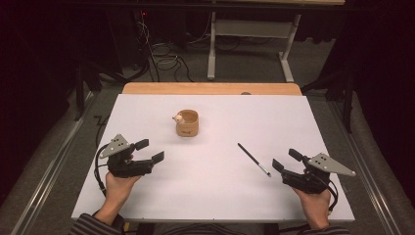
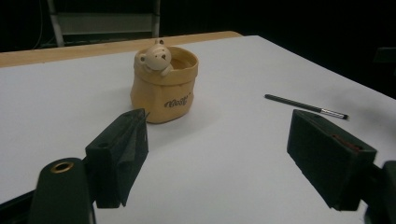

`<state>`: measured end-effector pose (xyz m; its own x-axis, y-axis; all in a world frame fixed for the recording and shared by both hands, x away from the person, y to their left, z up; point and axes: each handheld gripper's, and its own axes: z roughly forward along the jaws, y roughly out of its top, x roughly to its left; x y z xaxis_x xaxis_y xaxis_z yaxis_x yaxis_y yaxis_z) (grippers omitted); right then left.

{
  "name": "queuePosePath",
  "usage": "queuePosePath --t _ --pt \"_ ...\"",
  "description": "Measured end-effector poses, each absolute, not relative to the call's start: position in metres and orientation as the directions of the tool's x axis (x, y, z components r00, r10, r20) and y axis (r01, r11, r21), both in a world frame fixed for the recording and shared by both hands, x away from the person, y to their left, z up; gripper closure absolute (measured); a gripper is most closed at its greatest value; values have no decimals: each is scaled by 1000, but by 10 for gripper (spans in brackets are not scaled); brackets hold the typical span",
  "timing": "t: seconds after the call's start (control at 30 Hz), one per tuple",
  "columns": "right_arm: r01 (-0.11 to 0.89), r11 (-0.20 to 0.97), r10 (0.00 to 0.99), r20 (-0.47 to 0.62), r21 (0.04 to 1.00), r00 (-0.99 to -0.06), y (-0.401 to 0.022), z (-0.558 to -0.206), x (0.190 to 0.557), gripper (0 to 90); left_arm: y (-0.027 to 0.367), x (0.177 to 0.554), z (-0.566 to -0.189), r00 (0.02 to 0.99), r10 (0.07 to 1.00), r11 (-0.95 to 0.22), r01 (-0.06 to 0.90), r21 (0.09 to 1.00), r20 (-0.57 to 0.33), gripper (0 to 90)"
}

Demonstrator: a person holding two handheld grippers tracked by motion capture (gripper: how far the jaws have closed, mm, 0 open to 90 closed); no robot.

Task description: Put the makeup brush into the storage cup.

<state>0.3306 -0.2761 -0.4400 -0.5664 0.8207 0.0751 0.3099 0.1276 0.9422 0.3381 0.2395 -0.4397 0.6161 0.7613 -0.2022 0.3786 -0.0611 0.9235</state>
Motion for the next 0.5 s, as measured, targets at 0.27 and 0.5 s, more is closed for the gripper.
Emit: queuePosePath --t 0.27,0.5 --pt "296 127 808 74 947 -584 -271 -433 334 274 240 339 -440 616 760 -61 382 922 -205 213" --pt "291 136 802 68 947 -593 -263 -427 339 281 240 338 -440 620 757 -58 380 923 -207 213"
